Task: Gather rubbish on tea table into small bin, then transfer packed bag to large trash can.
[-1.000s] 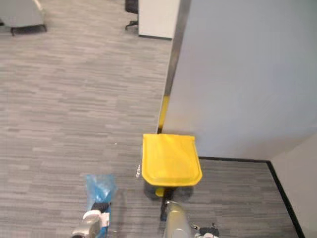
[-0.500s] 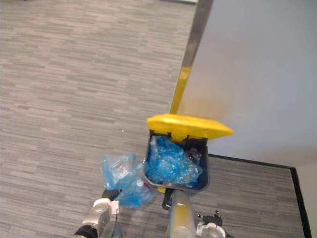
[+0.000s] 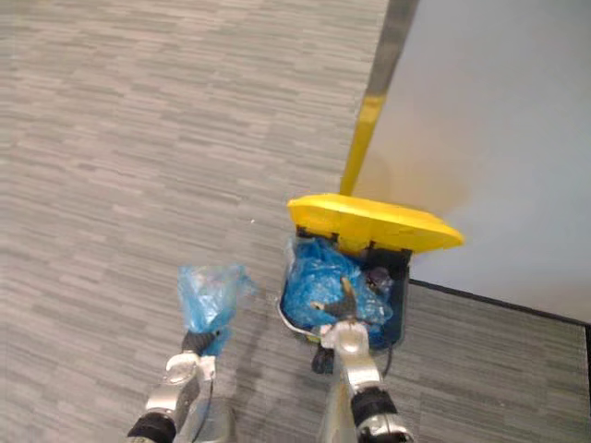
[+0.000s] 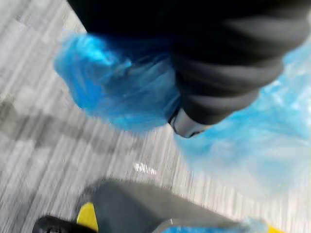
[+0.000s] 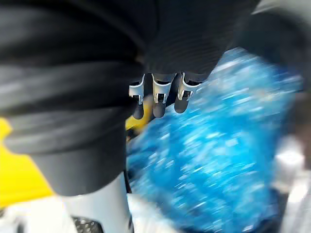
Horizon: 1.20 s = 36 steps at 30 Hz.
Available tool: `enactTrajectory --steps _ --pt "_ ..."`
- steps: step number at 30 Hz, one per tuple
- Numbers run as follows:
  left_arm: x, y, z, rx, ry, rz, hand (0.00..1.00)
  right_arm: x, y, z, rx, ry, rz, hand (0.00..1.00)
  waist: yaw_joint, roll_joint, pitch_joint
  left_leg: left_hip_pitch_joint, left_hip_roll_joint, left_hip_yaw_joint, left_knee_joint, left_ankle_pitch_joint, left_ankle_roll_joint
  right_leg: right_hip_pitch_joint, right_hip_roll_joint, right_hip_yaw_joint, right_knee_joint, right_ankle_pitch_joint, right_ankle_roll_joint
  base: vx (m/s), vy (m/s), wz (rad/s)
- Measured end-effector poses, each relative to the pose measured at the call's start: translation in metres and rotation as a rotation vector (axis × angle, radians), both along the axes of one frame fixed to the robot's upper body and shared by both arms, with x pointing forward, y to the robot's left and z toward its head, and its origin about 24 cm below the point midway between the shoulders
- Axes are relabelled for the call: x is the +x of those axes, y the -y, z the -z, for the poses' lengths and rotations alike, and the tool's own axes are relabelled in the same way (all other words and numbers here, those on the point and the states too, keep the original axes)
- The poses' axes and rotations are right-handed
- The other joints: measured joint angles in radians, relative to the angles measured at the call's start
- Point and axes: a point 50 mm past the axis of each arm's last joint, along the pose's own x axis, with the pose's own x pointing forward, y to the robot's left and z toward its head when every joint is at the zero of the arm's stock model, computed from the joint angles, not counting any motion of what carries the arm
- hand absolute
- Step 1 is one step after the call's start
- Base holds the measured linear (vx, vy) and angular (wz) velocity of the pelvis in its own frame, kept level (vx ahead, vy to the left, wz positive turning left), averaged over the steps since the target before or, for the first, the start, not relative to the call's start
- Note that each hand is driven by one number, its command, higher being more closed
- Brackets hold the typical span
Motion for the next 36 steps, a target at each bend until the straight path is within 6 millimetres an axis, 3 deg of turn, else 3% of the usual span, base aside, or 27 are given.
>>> enactTrajectory --steps 4,7,10,14,18,21,25,31,36 --pt "0.002 0.001 -0.002 -0.015 0.010 -0.001 1.00 0.029 0.000 -0.034 -0.050 0.107 -0.036 0.00 0.020 -0.011 0.006 -0.015 -0.011 -0.047 -0.015 -0.005 -0.011 -0.008 0.034 0.014 -0.045 0.038 -0.024 -0.11 -0.070 -0.08" --pt "0.005 -0.001 -0.004 -0.011 0.026 0.007 1.00 0.059 0.006 -0.078 -0.116 0.230 -0.052 0.00 0.022 -0.020 0.023 -0.030 -0.012 -0.077 -0.017 -0.004 -0.013 -0.026 0.063 0.018 -0.057 0.044 -0.019 -0.02 -0.070 -0.15" --pt "0.010 -0.007 -0.009 -0.014 0.048 -0.004 1.00 0.083 0.031 -0.115 -0.212 0.292 -0.010 0.00 0.023 -0.048 0.047 -0.032 -0.010 -0.107 -0.020 0.003 -0.010 -0.026 0.083 0.017 -0.066 0.045 -0.019 -0.02 -0.071 -0.07" --pt "0.030 -0.013 -0.026 0.013 0.120 0.007 1.00 0.092 0.064 -0.145 -0.263 0.345 0.077 0.00 0.014 -0.064 0.083 -0.086 -0.002 -0.165 -0.031 0.022 -0.028 -0.026 0.088 -0.009 -0.109 0.053 -0.015 -0.06 -0.075 0.32" --pt "0.037 -0.016 -0.039 0.010 0.185 0.003 1.00 0.098 0.069 -0.160 -0.255 0.370 0.111 0.00 0.018 -0.076 0.101 -0.109 0.003 -0.174 -0.025 0.031 -0.027 -0.027 0.097 -0.009 -0.132 0.071 -0.024 -0.07 -0.054 0.12" --pt "0.043 -0.010 -0.051 -0.009 0.248 0.026 1.00 0.099 0.074 -0.166 -0.256 0.372 0.135 0.00 0.019 -0.077 0.103 -0.119 0.004 -0.189 -0.025 0.047 -0.056 -0.027 0.098 -0.007 -0.133 0.075 -0.025 -0.05 -0.029 0.14" --pt "0.048 -0.005 -0.064 -0.046 0.313 0.034 1.00 0.100 0.073 -0.170 -0.252 0.380 0.136 0.00 0.019 -0.078 0.104 -0.121 0.003 -0.186 -0.015 0.050 -0.062 -0.025 0.098 -0.004 -0.135 0.079 -0.019 -0.01 0.001 -0.01" --pt "0.063 0.012 -0.120 -0.144 0.573 0.089 1.00 0.108 0.071 -0.188 -0.248 0.403 0.142 0.00 0.012 -0.082 0.147 -0.122 -0.004 -0.165 0.032 0.042 -0.076 -0.006 0.098 0.019 -0.144 0.093 -0.015 -0.04 0.027 -0.05" --pt "0.063 0.035 -0.159 -0.236 0.738 0.170 1.00 0.108 0.071 -0.190 -0.247 0.408 0.142 0.00 0.001 -0.083 0.148 -0.139 -0.009 -0.167 0.060 0.033 -0.087 -0.006 0.095 0.024 -0.149 0.110 -0.011 -0.02 0.012 0.03"
